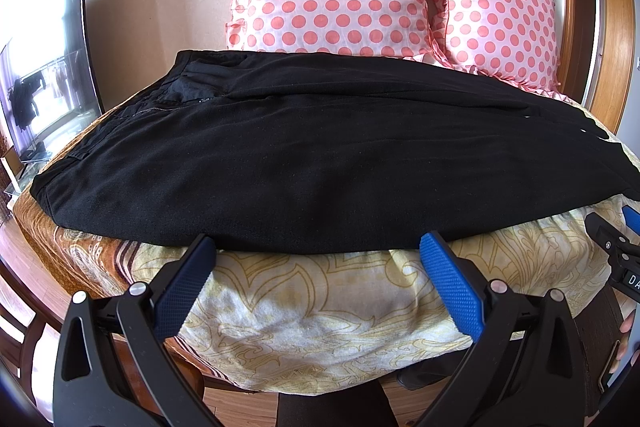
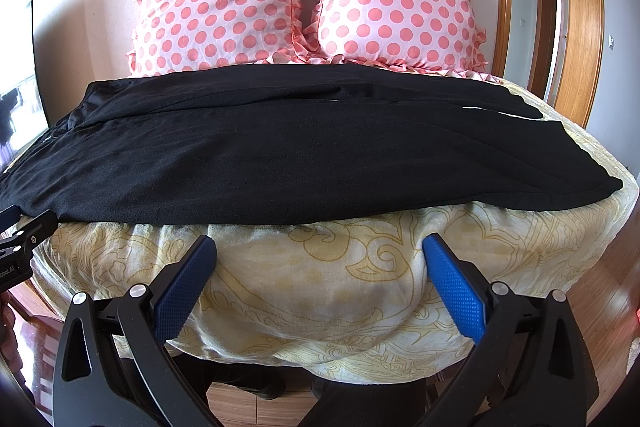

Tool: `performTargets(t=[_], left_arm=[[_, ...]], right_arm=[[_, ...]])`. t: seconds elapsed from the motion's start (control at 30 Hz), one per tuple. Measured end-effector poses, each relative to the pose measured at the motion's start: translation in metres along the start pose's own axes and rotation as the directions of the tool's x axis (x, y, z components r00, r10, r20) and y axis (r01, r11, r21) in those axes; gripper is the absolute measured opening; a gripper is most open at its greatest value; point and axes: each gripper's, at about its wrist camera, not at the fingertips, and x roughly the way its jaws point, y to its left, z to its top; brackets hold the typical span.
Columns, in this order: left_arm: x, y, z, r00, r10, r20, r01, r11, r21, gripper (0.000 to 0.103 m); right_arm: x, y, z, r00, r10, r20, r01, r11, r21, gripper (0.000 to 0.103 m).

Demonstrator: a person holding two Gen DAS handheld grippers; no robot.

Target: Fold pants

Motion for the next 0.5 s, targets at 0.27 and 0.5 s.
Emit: performTargets(t=[0.27,0.5], left_arm=[[0.0000,0.0000,0.0000,1.000,0.000,-0.001,0.000,1.000,-0.001,0.101],[-0.0002,0.0004,-0.0011,1.000,-0.001,-0.007,0.001,1.000,-0.002,0.101]], right_arm=[[-0.0004,0.0002,0.0004,1.000,0.000,-0.002,0.000,1.000,0.001,0.102],[-0.0011,-0.0004,0.0003,1.000,0.002,-0.018,-0.002,1.000,0.004,0.102]])
